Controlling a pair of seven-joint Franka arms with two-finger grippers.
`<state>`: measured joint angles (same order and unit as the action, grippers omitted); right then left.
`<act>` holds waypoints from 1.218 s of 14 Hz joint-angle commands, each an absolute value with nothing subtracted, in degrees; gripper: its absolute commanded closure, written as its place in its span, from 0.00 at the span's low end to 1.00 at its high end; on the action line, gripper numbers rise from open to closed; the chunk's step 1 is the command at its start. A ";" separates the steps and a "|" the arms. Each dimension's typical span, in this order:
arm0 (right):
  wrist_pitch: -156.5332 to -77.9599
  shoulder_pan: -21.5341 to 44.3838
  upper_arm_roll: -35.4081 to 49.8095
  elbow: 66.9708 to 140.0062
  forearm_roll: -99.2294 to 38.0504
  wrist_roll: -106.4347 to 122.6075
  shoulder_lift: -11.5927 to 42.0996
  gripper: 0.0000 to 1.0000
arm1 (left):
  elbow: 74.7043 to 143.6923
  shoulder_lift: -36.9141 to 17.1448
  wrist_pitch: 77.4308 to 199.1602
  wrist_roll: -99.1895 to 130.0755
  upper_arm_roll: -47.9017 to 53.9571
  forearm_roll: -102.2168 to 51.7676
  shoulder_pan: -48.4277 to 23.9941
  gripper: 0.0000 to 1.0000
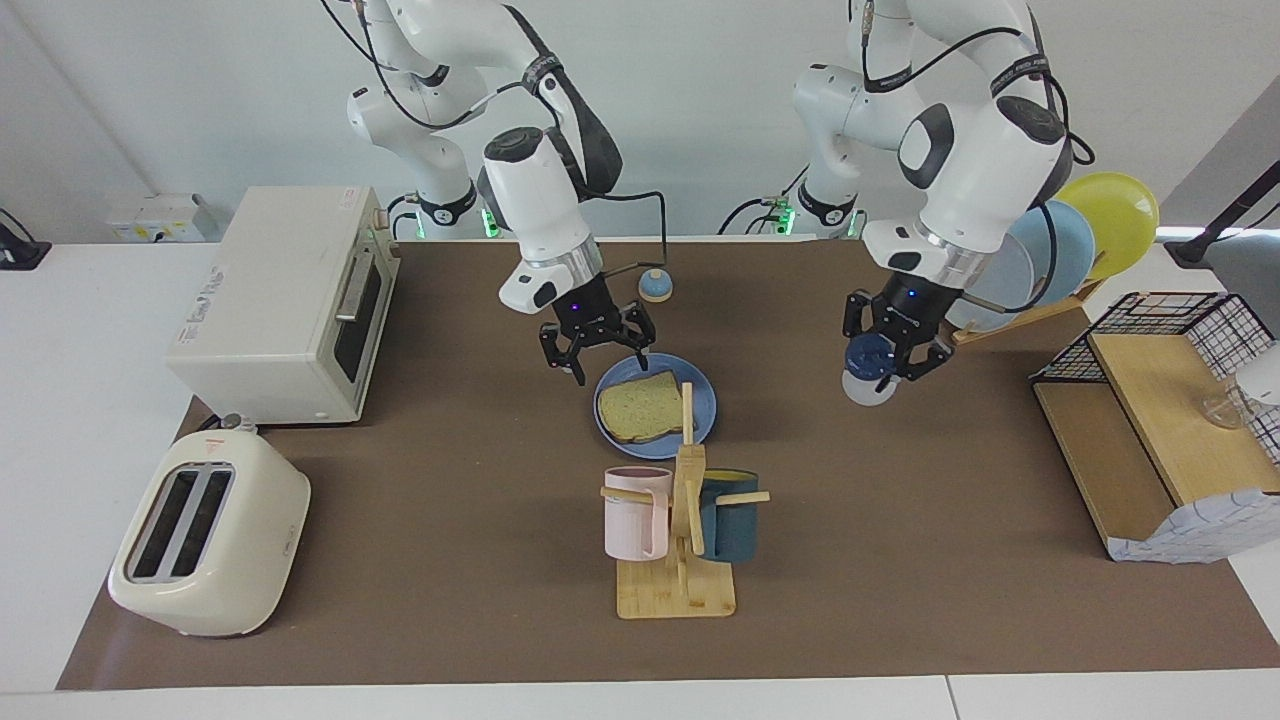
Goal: Put bread on plate and add seasoning
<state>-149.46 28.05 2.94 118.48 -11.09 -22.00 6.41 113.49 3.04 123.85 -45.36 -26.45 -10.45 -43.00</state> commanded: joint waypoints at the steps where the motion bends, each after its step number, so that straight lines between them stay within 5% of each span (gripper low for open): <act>1: -146.36 28.13 3.08 116.65 -12.04 -21.62 5.10 0.00 | 118.74 8.69 121.22 -46.23 -25.76 -6.26 -47.19 1.00; 5: -122.48 26.64 2.99 99.88 -17.45 -23.02 6.59 0.00 | 118.74 9.93 115.06 -49.73 -22.24 -3.61 -47.20 1.00; 9: -117.08 26.19 3.07 98.17 -25.14 -26.28 2.99 0.00 | 120.84 12.56 112.59 -54.39 -19.08 -1.06 -47.20 1.00; 12: -116.36 28.03 3.25 97.74 -26.36 -30.21 1.67 0.37 | 122.87 14.50 112.68 -56.16 -17.84 -0.88 -47.20 1.00; 17: -117.16 30.14 3.87 97.21 -29.62 -32.95 1.67 0.50 | 123.40 15.03 113.03 -56.69 -17.40 -0.88 -47.20 1.00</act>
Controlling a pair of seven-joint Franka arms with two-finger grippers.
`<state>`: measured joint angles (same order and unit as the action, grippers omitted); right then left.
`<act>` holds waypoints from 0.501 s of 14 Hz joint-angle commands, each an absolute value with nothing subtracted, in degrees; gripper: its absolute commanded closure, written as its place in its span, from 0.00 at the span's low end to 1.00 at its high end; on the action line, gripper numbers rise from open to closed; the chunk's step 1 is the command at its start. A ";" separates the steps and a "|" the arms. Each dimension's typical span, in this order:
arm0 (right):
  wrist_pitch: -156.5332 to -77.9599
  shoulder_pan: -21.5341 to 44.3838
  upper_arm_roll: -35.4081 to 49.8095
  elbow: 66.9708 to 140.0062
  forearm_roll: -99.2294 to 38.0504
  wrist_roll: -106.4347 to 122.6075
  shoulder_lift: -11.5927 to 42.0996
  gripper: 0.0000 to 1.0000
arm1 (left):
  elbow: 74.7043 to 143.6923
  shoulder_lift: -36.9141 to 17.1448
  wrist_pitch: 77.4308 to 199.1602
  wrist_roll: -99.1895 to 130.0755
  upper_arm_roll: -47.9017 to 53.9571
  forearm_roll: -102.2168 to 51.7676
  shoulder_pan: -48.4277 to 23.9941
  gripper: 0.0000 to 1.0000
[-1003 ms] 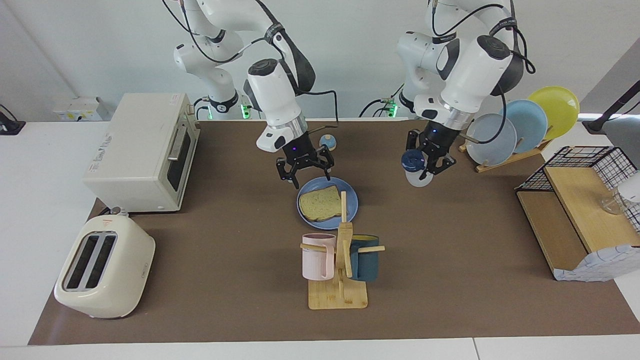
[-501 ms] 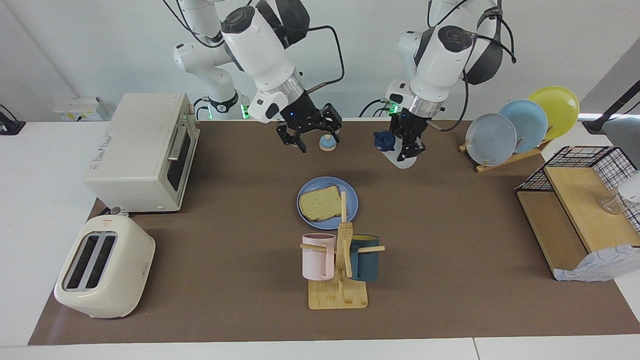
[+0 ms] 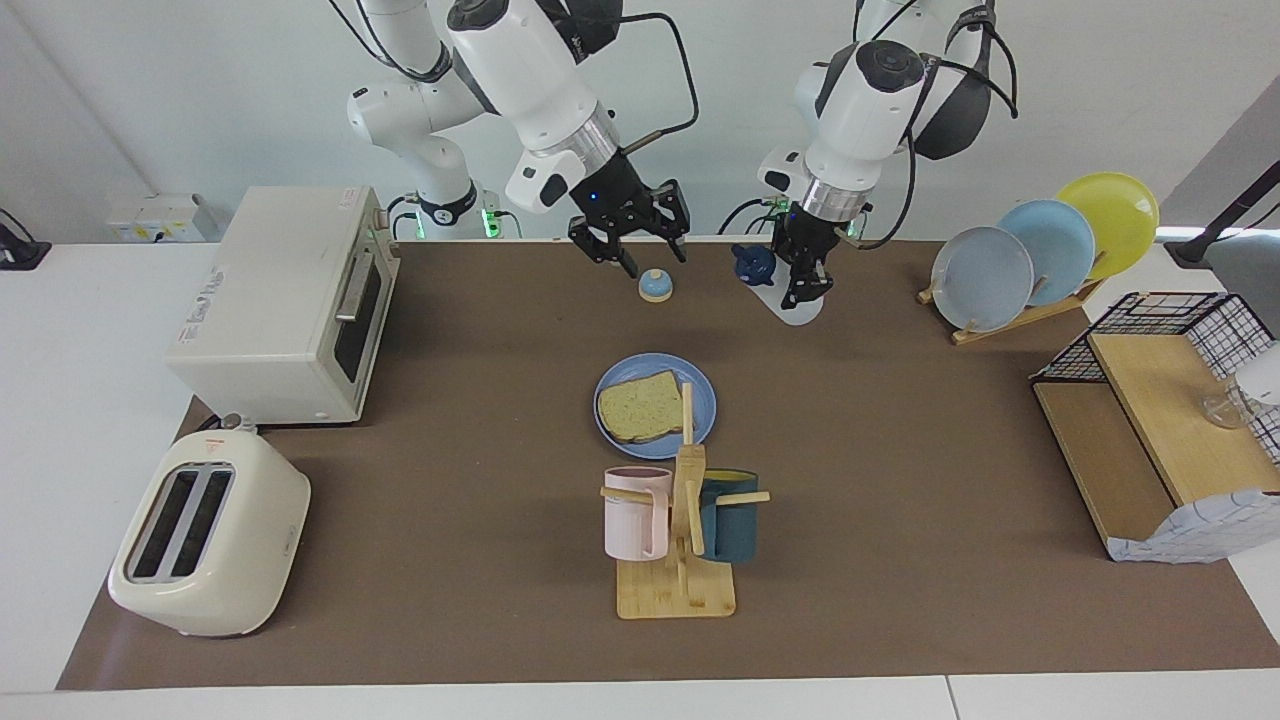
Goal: Put bread on plate and add seasoning
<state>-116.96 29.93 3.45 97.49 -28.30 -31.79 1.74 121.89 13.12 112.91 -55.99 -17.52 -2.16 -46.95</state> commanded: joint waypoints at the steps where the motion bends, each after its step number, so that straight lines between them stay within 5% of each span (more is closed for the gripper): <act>1: -117.51 31.19 3.87 97.21 -29.62 -33.92 1.67 0.50 | 123.66 15.03 113.11 -56.69 -17.32 -0.88 -47.20 1.00; 7: -124.62 34.10 3.87 98.17 -29.44 -37.27 1.67 0.63 | 123.84 15.21 113.38 -56.51 -17.05 -0.88 -47.20 1.00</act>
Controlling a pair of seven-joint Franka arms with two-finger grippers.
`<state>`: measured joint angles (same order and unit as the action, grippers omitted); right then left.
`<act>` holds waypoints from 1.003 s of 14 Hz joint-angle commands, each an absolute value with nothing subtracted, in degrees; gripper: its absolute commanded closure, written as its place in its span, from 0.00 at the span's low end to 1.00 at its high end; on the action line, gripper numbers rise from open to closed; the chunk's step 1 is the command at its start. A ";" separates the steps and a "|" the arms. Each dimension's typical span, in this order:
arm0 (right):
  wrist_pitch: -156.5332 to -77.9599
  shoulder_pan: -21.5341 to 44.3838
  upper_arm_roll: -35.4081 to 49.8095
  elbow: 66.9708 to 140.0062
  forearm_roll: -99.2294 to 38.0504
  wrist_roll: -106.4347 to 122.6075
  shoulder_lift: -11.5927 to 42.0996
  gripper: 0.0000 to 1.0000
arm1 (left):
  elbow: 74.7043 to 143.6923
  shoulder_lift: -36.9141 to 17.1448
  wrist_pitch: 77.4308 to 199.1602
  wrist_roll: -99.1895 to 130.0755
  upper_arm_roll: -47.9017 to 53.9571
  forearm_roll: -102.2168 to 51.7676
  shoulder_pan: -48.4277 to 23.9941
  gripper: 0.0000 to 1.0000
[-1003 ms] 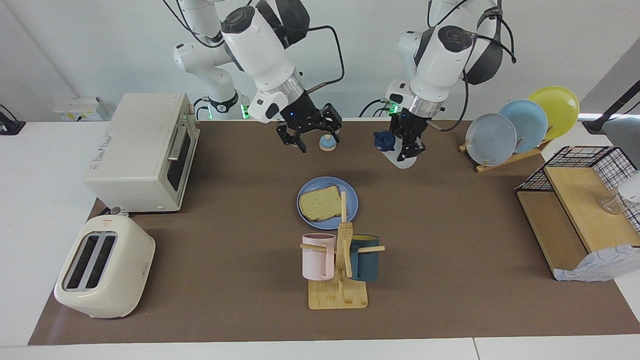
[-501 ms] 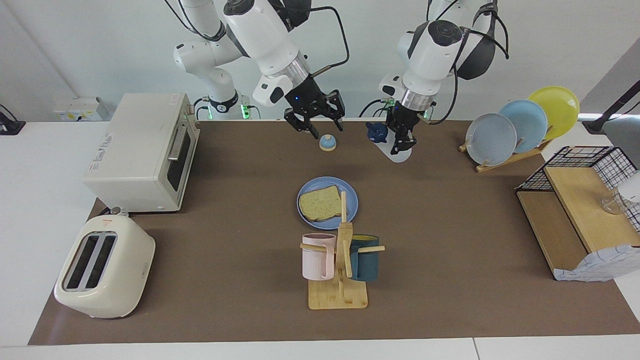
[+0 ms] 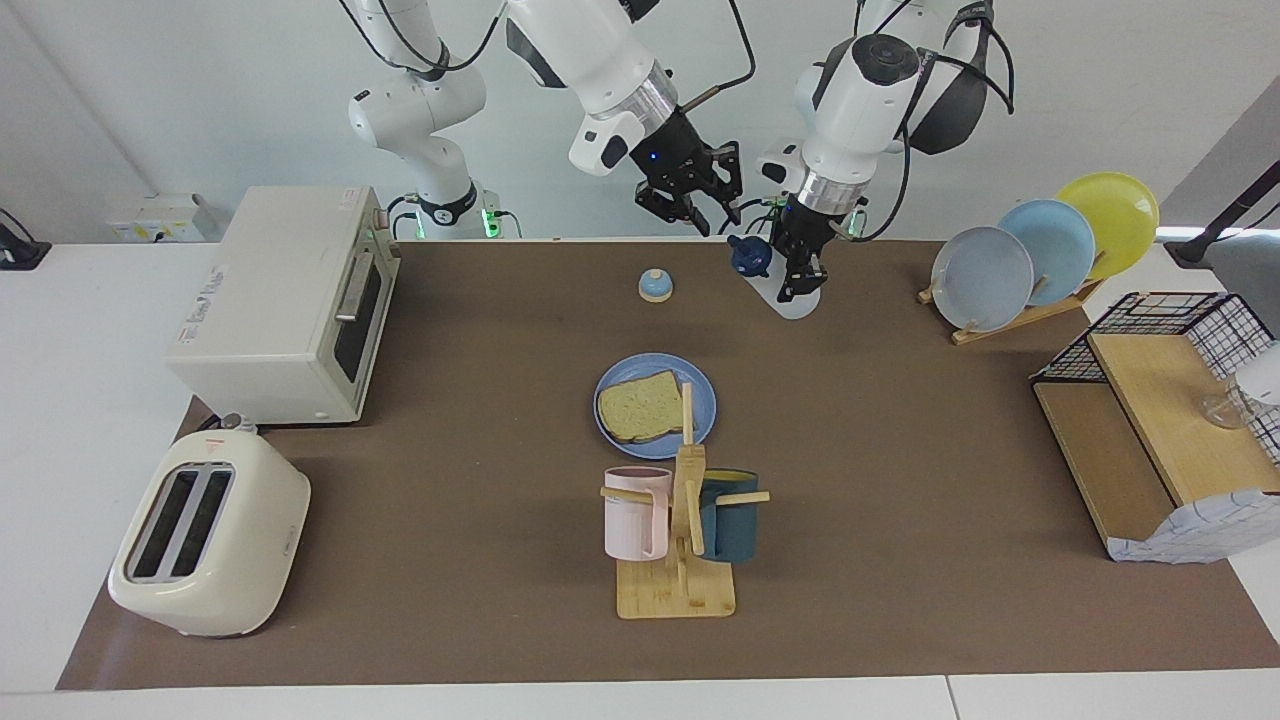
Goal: Put bread on plate and add seasoning
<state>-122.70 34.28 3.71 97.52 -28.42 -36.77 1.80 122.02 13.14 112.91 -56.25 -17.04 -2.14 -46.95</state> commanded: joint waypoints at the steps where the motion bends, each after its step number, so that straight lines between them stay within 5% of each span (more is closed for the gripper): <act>1: -125.24 34.62 3.87 98.35 -29.44 -37.27 1.67 0.64 | 123.84 15.21 113.38 -56.51 -17.05 -0.88 -47.20 1.00; 10: -126.30 35.33 3.87 100.19 -28.65 -36.56 2.29 0.71 | 123.75 15.21 113.64 -56.07 -17.05 -0.88 -47.20 1.00; 14: -126.30 35.42 3.87 100.20 -28.65 -36.74 2.20 0.84 | 123.84 15.21 113.64 -55.99 -17.05 -0.88 -47.11 1.00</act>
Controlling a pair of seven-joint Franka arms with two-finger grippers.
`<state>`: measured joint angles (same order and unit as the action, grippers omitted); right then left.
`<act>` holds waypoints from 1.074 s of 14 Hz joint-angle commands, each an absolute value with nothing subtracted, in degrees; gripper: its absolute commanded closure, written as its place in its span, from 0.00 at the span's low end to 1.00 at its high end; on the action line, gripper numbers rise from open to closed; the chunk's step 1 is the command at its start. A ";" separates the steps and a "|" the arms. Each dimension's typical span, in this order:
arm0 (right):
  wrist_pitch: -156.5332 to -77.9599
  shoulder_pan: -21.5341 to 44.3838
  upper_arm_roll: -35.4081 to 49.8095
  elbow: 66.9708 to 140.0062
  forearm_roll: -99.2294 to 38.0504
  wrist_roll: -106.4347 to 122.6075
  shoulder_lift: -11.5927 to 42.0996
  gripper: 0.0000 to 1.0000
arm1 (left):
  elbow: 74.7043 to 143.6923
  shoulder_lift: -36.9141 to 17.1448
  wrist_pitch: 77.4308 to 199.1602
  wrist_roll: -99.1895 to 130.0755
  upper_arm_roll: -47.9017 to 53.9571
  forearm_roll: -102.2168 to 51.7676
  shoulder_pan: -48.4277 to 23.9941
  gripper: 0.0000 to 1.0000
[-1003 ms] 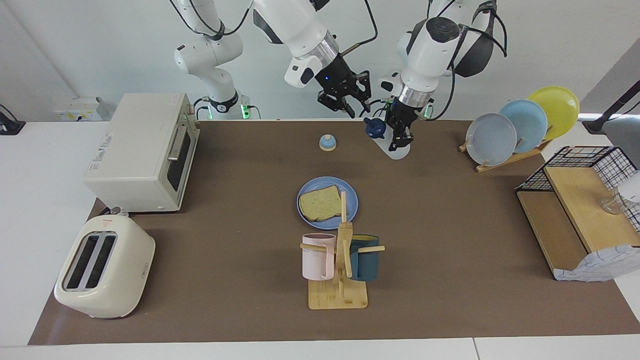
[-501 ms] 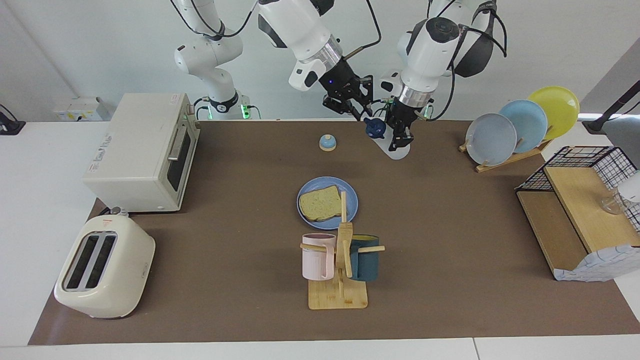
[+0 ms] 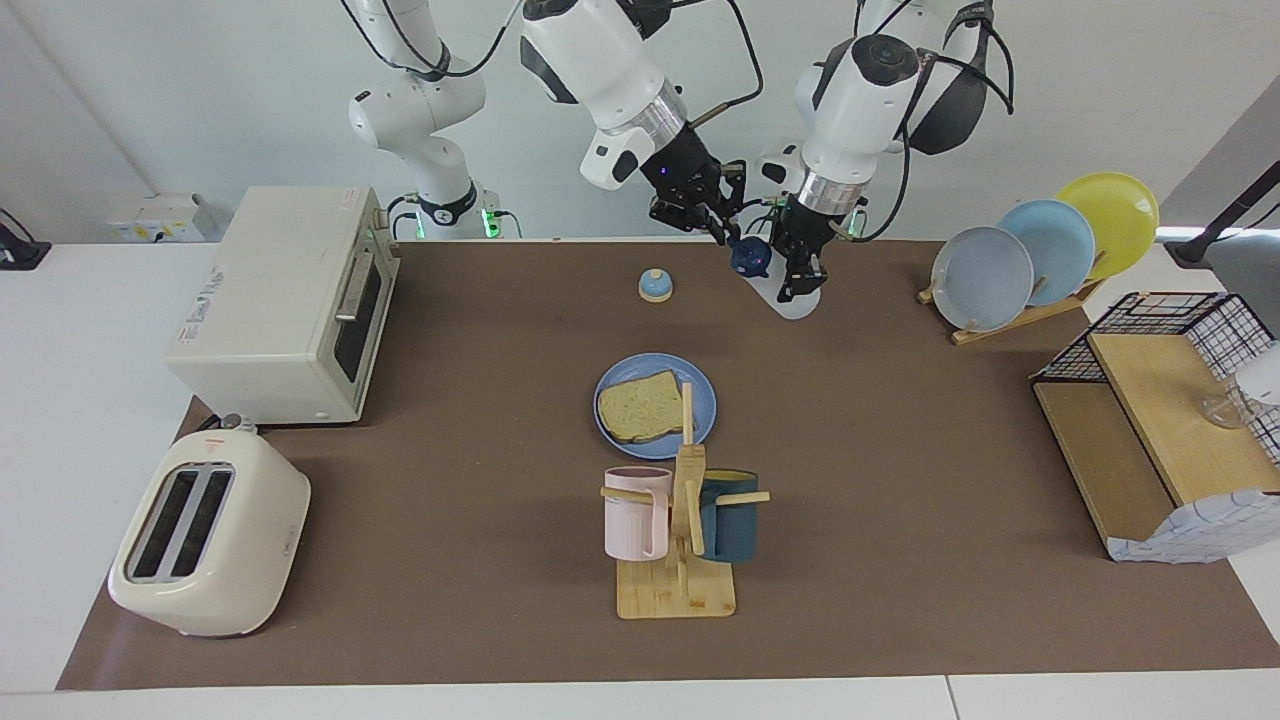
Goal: Put bread on plate and add seasoning
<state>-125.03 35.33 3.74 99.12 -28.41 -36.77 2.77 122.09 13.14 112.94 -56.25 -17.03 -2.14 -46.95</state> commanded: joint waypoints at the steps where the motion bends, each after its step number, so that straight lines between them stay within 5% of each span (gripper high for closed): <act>1: -126.30 35.42 3.87 100.20 -28.65 -36.83 2.20 0.84 | 123.84 15.21 113.64 -55.99 -17.05 -0.88 -47.20 1.00; 5: -126.30 35.42 3.87 100.20 -28.65 -37.26 2.20 1.00 | 123.75 15.21 113.82 -55.99 -17.05 -0.88 -47.11 1.00; 15: -127.26 31.74 3.25 99.05 -34.88 -40.43 2.29 1.00 | 123.84 15.21 113.64 -55.99 -17.05 -0.88 -47.11 1.00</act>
